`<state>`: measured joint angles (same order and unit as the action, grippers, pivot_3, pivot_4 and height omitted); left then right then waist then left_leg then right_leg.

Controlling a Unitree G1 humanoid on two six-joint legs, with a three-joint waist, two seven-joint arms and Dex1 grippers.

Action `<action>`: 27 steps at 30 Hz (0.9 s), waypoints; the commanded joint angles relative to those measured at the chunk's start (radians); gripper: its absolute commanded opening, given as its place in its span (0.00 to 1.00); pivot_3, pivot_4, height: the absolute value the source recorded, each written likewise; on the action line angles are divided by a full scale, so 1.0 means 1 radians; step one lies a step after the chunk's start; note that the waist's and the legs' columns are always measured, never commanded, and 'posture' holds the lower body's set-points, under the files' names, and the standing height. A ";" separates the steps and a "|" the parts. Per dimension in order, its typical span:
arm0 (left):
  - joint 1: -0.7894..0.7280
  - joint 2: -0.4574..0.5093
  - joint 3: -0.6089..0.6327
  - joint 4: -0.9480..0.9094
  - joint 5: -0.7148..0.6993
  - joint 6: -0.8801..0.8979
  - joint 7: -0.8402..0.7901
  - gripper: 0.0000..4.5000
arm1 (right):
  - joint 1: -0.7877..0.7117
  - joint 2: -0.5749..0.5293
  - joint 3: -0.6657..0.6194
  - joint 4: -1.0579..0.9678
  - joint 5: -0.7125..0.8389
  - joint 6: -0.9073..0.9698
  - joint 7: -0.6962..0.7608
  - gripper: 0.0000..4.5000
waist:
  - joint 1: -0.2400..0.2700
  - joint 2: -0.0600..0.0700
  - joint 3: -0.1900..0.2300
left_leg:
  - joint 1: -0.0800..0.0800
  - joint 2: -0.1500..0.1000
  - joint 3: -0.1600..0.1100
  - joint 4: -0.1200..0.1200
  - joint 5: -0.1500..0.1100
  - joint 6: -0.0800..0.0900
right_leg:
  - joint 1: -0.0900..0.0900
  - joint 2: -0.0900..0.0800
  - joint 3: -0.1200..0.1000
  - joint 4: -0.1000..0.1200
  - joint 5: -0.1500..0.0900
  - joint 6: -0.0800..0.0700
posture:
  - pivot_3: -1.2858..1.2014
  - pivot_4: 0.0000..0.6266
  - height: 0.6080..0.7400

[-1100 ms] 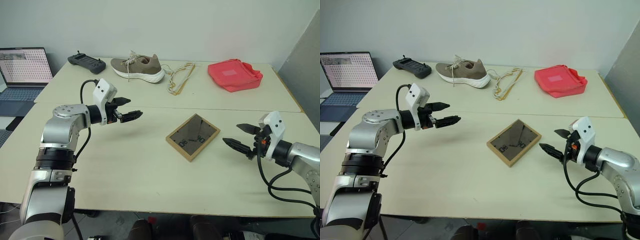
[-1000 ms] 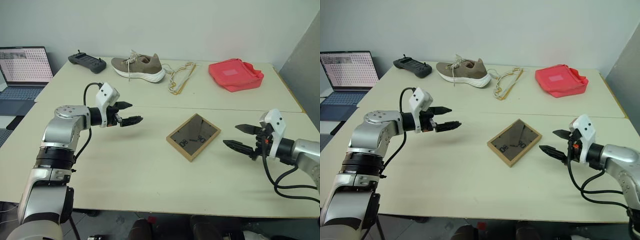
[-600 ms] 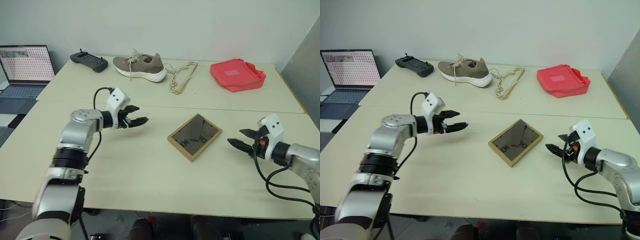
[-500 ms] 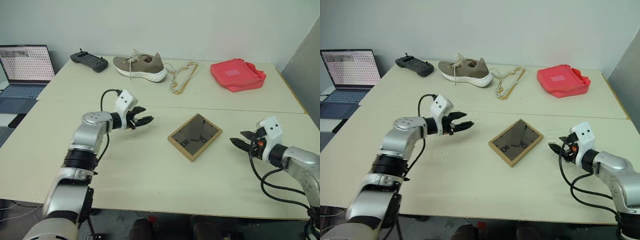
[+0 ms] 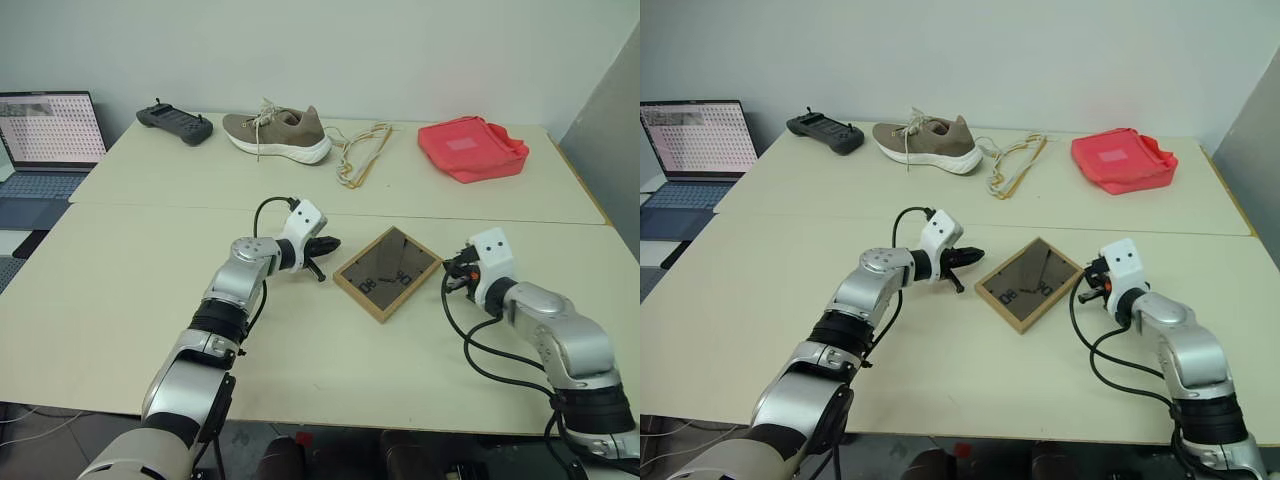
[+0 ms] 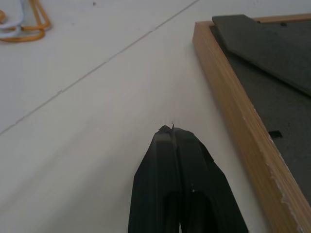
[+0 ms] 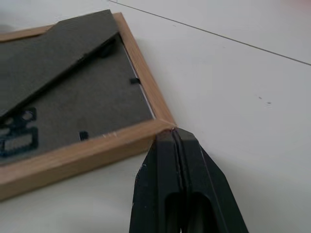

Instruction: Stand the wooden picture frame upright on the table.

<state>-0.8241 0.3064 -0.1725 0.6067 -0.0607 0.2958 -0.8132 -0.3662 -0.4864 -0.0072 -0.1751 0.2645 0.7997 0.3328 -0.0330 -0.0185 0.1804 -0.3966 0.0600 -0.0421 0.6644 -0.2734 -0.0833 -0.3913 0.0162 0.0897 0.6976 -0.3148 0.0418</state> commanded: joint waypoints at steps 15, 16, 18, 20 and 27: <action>0.266 0.138 -0.047 -0.589 -0.050 0.343 -0.110 0.01 | -0.047 0.142 0.112 -0.049 0.031 0.031 0.105 0.00 | -0.007 0.001 0.000 | 0.000 0.001 0.000 -0.001 0.000 0.000 | 0.000 0.000 0.000 0.001 0.000 0.000 | 0.52 0.24 1.00; 0.284 0.155 -0.047 -0.628 -0.052 0.363 -0.109 0.01 | -0.040 0.142 0.121 -0.070 0.040 0.046 0.117 0.00 | -0.008 0.001 0.000 | 0.000 0.001 0.000 0.000 0.000 0.000 | 0.000 0.000 -0.001 0.001 0.000 0.000 | 0.52 0.24 1.00; 0.309 0.188 -0.046 -0.701 -0.064 0.412 -0.111 0.01 | -0.029 0.124 0.148 -0.108 0.046 0.068 0.148 0.00 | -0.009 0.001 0.000 | 0.000 0.001 0.000 0.000 0.000 0.000 | 0.000 0.000 0.000 0.001 0.000 0.000 | 0.52 0.24 1.00; 0.328 0.219 -0.043 -0.764 -0.077 0.462 -0.111 0.01 | -0.020 0.104 0.162 -0.137 0.052 0.091 0.170 0.00 | -0.008 0.001 0.000 | 0.000 0.001 -0.001 0.000 0.000 0.000 | 0.000 0.000 0.000 0.001 0.000 0.000 | 0.52 0.24 1.00; 0.401 0.357 -0.012 -0.903 -0.118 0.582 -0.132 0.01 | 0.001 0.013 0.197 -0.165 0.034 0.114 0.227 0.00 | -0.009 0.001 0.000 | 0.000 0.001 -0.001 -0.001 0.000 0.000 | 0.000 0.000 0.000 0.000 0.000 0.000 | 0.52 0.24 1.00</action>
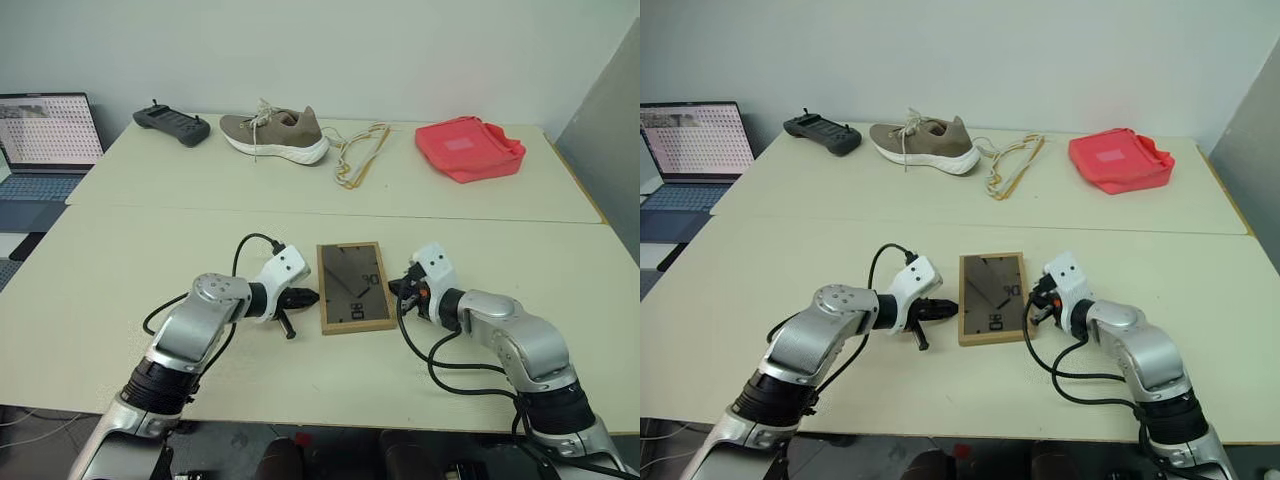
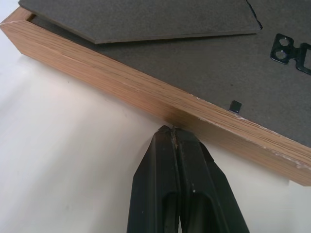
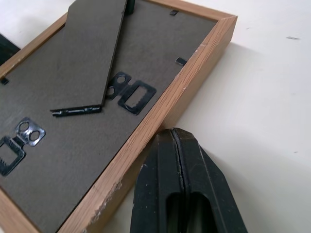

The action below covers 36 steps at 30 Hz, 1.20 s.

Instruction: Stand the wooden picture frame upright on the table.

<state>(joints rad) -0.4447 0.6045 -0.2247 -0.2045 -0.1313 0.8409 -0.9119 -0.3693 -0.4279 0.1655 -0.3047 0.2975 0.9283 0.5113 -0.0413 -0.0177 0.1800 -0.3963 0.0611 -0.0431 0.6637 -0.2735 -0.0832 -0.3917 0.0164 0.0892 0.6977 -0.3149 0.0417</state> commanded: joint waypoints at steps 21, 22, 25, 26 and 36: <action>-0.082 0.039 0.450 0.323 -0.705 0.774 -0.003 0.64 | -0.033 -0.114 0.034 0.191 -0.111 -0.274 0.114 0.00 | -0.009 -0.001 0.001 | 0.000 0.000 -0.004 0.000 0.000 0.000 | 0.001 0.000 -0.003 0.000 0.000 0.000 | 0.52 0.24 1.00; -0.080 0.035 0.442 0.331 -0.730 0.774 0.019 0.69 | -0.031 -0.113 0.036 0.187 -0.114 -0.272 0.114 0.00 | -0.009 -0.001 0.001 | 0.000 0.000 -0.004 0.000 0.000 0.000 | 0.001 0.000 -0.003 0.001 0.000 0.000 | 0.52 0.24 1.00; -0.061 0.000 0.429 0.334 -0.768 0.774 0.094 0.83 | -0.029 -0.107 0.041 0.175 -0.116 -0.262 0.112 0.00 | -0.008 -0.001 0.001 | 0.001 0.000 -0.004 0.000 0.000 0.000 | 0.002 0.000 -0.003 0.001 0.000 0.000 | 0.52 0.24 1.00; -0.055 -0.012 0.426 0.340 -0.770 0.774 0.120 0.88 | -0.029 -0.105 0.044 0.171 -0.118 -0.261 0.113 0.00 | -0.008 -0.001 0.001 | 0.001 0.000 -0.004 0.000 0.000 0.000 | 0.002 0.000 -0.003 0.001 0.000 0.000 | 0.52 0.24 1.00; -0.029 -0.158 0.420 0.358 -0.731 0.762 0.271 0.99 | -0.031 -0.051 0.096 0.116 -0.115 -0.208 0.112 0.00 | -0.003 0.002 -0.004 | 0.004 -0.001 -0.004 0.000 0.000 0.000 | 0.004 -0.001 -0.003 0.000 0.000 0.000 | 0.52 0.24 1.00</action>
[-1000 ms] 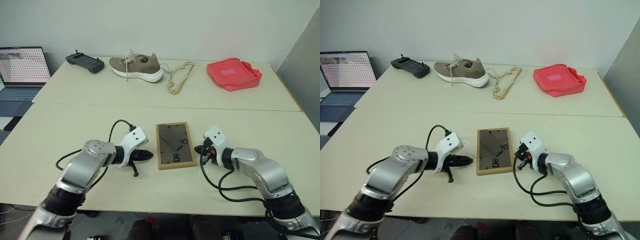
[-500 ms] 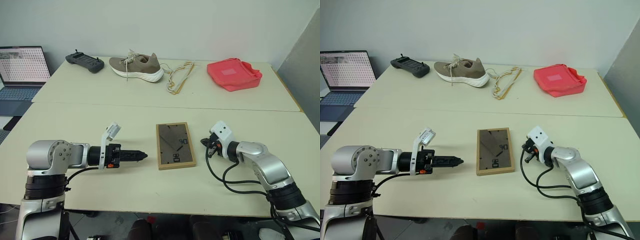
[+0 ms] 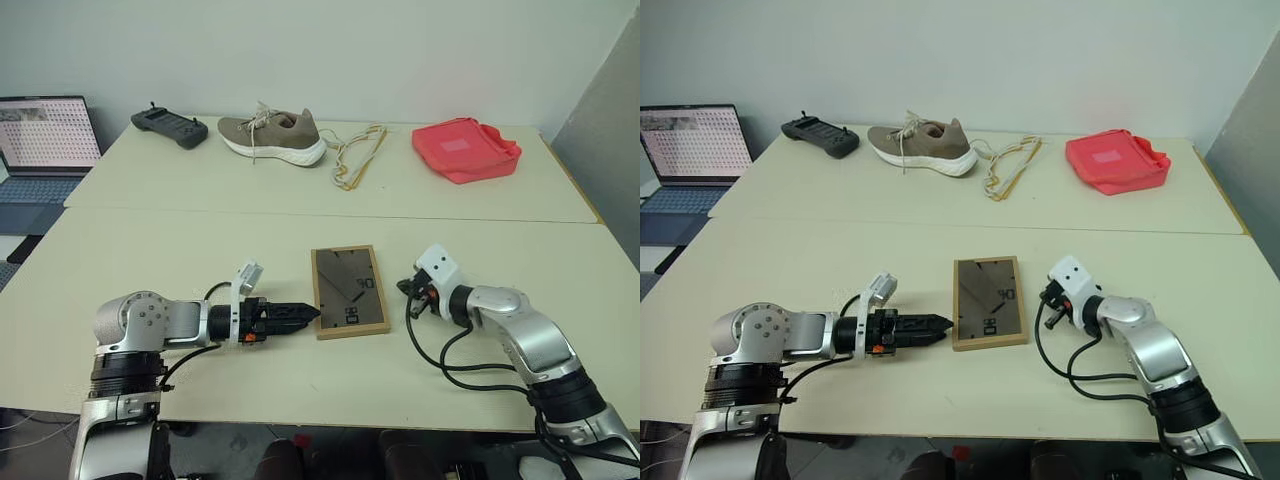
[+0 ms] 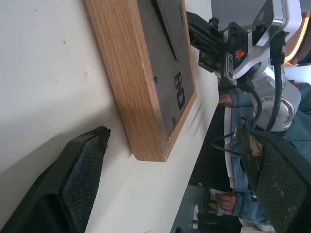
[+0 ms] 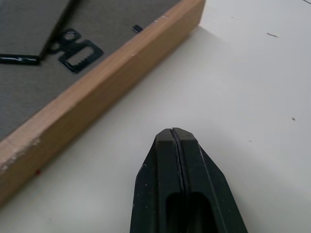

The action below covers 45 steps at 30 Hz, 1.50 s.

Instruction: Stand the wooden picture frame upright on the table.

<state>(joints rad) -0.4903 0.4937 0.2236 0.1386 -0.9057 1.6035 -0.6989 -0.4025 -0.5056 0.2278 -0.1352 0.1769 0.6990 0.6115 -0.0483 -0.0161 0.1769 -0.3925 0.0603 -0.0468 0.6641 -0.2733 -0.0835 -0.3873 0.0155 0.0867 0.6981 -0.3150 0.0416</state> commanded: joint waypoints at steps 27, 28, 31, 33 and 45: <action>-0.034 -0.113 0.067 -0.018 -0.045 0.011 0.106 0.47 | 0.016 0.019 -0.057 -0.047 -0.013 0.011 -0.018 0.00 | 0.017 0.002 -0.008 | -0.002 -0.002 -0.001 0.000 0.000 0.000 | 0.000 -0.001 -0.001 -0.001 0.000 0.000 | 0.52 0.24 1.00; -0.039 -0.106 0.073 -0.021 -0.061 0.011 0.109 0.42 | 0.011 0.008 -0.081 -0.051 -0.007 0.011 -0.017 0.00 | 0.017 0.002 -0.008 | -0.002 -0.002 0.000 0.000 0.000 0.000 | -0.001 -0.001 0.000 -0.001 0.000 0.000 | 0.52 0.24 1.00; -0.059 -0.087 0.091 -0.028 -0.132 0.011 0.135 0.29 | -0.025 -0.013 -0.172 -0.080 0.051 0.052 0.000 0.00 | 0.016 0.002 -0.008 | -0.002 -0.001 0.000 -0.001 0.000 0.000 | -0.002 -0.001 0.000 -0.001 0.000 0.000 | 0.52 0.24 1.00; -0.091 -0.084 0.114 -0.033 -0.172 0.011 0.155 0.29 | -0.081 -0.003 -0.257 -0.117 0.167 0.149 0.031 0.00 | 0.013 0.002 -0.007 | -0.002 -0.001 0.000 -0.001 0.000 0.000 | -0.002 -0.001 0.000 -0.001 0.000 0.000 | 0.52 0.24 1.00; -0.192 -0.061 0.095 -0.111 -0.213 -0.041 0.081 0.29 | -0.423 0.110 -0.405 -0.007 0.554 0.442 0.079 0.51 | 0.009 0.001 -0.001 | -0.005 0.000 -0.002 -0.002 0.001 -0.001 | -0.004 -0.001 -0.002 -0.003 0.000 0.000 | 0.52 0.24 1.00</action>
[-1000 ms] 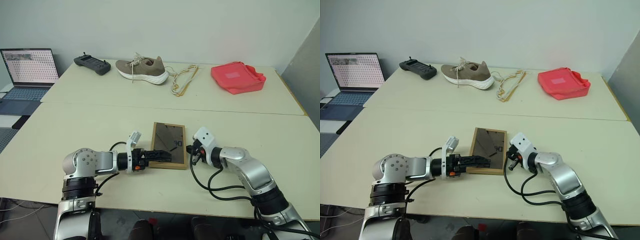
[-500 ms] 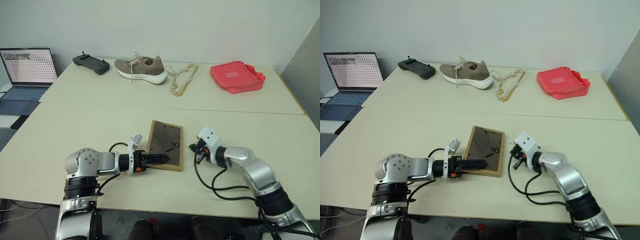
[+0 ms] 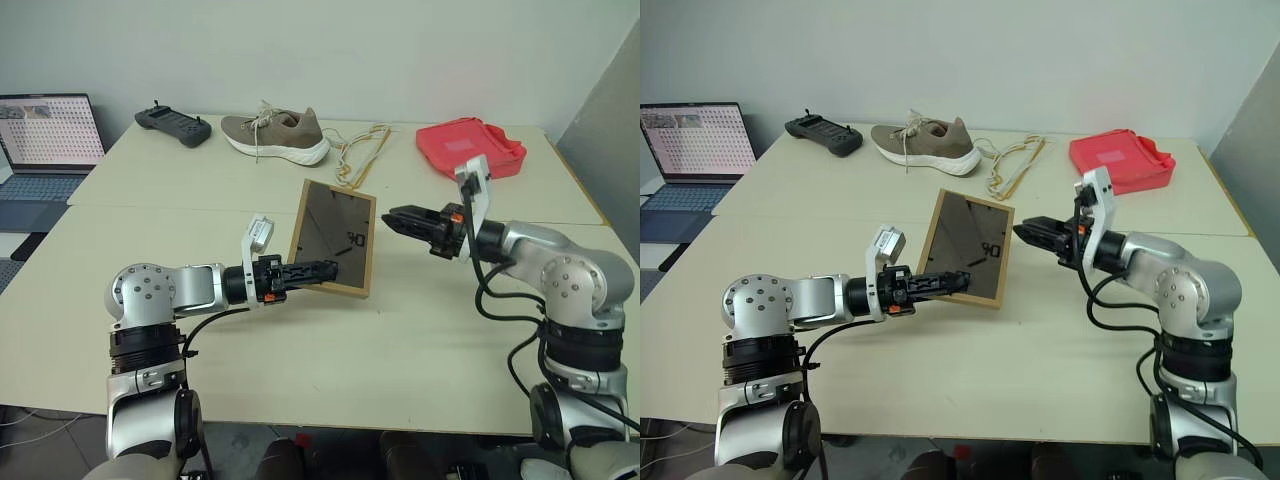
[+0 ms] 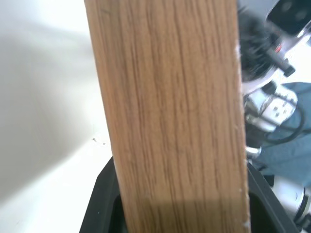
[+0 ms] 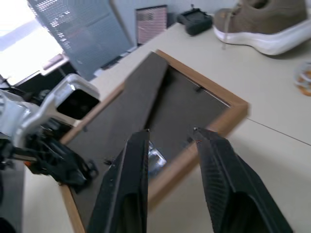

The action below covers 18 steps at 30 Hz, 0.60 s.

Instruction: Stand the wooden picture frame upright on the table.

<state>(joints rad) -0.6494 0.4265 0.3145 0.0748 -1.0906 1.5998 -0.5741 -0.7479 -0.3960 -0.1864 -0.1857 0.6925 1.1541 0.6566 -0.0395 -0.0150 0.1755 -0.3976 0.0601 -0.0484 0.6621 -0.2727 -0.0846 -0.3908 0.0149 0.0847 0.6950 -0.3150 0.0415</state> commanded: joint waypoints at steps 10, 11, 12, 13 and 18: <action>-0.050 -0.004 -0.011 -0.062 -0.026 -0.066 -0.044 0.29 | -0.179 0.046 0.268 0.184 -0.132 -0.219 0.079 0.98 | -0.003 0.000 0.002 | -0.002 0.000 0.000 0.000 0.000 0.000 | -0.002 0.000 0.000 0.000 0.000 0.000 | 0.52 0.24 1.00; -0.051 -0.002 -0.014 -0.063 -0.024 -0.069 -0.046 0.29 | -0.186 0.051 0.287 0.194 -0.144 -0.236 0.087 1.00 | -0.005 0.000 0.002 | -0.002 0.000 0.001 0.000 0.000 0.000 | -0.003 0.000 0.001 0.001 0.000 0.000 | 0.52 0.24 1.00; -0.051 -0.001 -0.014 -0.063 -0.022 -0.070 -0.047 0.29 | -0.191 0.051 0.310 0.201 -0.163 -0.260 0.100 1.00 | -0.006 0.000 0.002 | -0.003 0.000 0.002 0.000 0.000 0.000 | -0.005 0.000 0.001 0.002 0.000 0.000 | 0.52 0.24 1.00; -0.051 -0.001 -0.016 -0.064 -0.018 -0.074 -0.047 0.29 | -0.192 0.054 0.327 0.203 -0.175 -0.277 0.110 1.00 | -0.007 0.000 0.002 | -0.003 0.000 0.002 0.000 0.000 0.000 | -0.005 0.000 0.001 0.002 0.000 0.000 | 0.52 0.24 1.00; -0.039 0.008 -0.022 -0.068 -0.010 -0.090 -0.049 0.29 | -0.174 0.084 0.291 0.123 -0.083 -0.238 0.152 1.00 | -0.007 0.000 0.002 | -0.003 0.000 0.002 0.000 0.001 -0.002 | -0.005 0.000 0.001 0.002 0.000 0.000 | 0.52 0.24 1.00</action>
<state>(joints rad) -0.6733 0.4293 0.2827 0.0665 -1.0704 1.5403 -0.5918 -0.9238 -0.3254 0.1282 0.0076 0.5369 0.8890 0.7682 -0.0461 -0.0153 0.1775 -0.4010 0.0605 -0.0468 0.6622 -0.2715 -0.0868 -0.3962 0.0149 0.0860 0.6967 -0.3150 0.0416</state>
